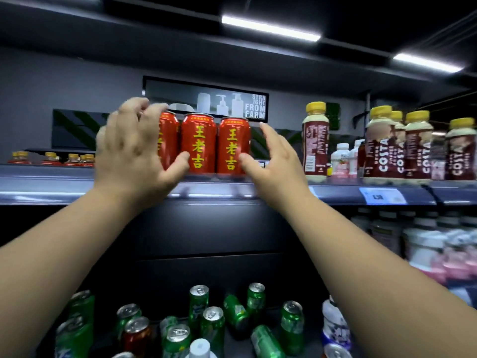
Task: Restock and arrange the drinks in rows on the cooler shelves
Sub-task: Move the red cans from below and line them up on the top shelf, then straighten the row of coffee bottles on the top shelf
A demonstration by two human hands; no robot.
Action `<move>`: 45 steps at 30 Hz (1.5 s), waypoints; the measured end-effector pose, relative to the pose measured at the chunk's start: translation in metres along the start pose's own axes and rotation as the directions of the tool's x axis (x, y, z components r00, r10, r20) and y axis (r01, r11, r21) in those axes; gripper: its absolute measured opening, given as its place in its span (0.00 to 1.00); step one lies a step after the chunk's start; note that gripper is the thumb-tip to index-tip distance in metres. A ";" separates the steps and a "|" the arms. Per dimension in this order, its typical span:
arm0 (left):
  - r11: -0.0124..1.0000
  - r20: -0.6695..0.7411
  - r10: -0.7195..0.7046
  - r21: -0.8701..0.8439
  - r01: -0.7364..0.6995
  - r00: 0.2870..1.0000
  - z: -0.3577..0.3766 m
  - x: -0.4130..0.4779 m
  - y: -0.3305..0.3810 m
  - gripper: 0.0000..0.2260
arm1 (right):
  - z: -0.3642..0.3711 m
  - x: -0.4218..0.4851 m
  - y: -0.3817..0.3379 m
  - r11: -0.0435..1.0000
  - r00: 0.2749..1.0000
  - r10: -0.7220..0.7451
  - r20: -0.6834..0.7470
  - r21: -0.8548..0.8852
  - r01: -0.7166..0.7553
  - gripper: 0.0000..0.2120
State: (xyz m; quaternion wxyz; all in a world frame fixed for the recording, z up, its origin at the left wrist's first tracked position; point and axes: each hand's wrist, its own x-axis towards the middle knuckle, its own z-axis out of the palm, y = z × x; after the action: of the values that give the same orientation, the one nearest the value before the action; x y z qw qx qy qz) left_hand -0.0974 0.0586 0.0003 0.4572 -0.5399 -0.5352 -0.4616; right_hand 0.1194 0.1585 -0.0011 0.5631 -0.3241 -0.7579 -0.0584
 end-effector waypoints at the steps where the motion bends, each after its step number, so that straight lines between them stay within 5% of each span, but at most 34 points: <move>1: 0.999 0.000 0.050 -0.015 -0.050 0.999 0.002 -0.004 0.012 0.34 | -0.008 -0.006 0.009 1.000 1.000 -0.023 0.012 -0.002 0.023 0.37; 7: 0.940 -0.050 0.250 -0.229 -0.255 0.967 0.030 -0.004 0.121 0.23 | -0.060 -0.029 0.073 0.994 0.994 -0.110 0.002 -0.004 0.110 0.23; 11: 0.962 0.162 0.069 -0.273 -0.023 0.984 0.066 0.011 0.188 0.25 | -0.104 -0.035 0.131 0.984 0.986 -0.159 0.039 -0.072 0.162 0.23; 15: 0.955 0.428 -0.174 -0.148 0.258 0.887 0.105 0.028 0.230 0.39 | -0.151 -0.034 0.195 0.981 0.986 -0.168 -0.004 -0.101 0.167 0.19; 23: 0.937 0.432 -0.347 0.127 0.325 0.832 0.159 0.052 0.285 0.45 | -0.209 -0.017 0.297 0.995 0.989 -0.084 -0.118 -0.072 0.075 0.15; 30: 0.894 0.496 -0.337 -0.098 0.437 0.801 0.181 0.058 0.338 0.38 | -0.247 0.019 0.364 0.979 0.848 -0.138 -0.512 -0.202 0.038 0.18; 34: 0.918 0.466 -0.331 -0.043 0.394 0.821 0.181 0.054 0.341 0.34 | -0.249 0.020 0.388 0.960 0.787 0.215 -0.578 -0.025 -0.280 0.29; 37: 0.932 0.464 -0.317 -0.009 0.363 0.827 0.182 0.053 0.343 0.35 | -0.254 0.031 0.395 0.880 0.774 0.450 -0.446 0.073 -0.469 0.35; 45: 0.937 0.422 -0.336 0.054 0.346 0.842 0.177 0.047 0.352 0.31 | -0.259 0.033 0.383 0.883 0.855 0.461 -0.240 0.029 -0.468 0.38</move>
State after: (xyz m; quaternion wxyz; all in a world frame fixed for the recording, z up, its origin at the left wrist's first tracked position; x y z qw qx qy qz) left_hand 0.2559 0.2372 0.0191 0.2337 -0.5291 -0.7034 -0.4131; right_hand 0.5385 0.3551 0.0154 0.6430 -0.4962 -0.5827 0.0290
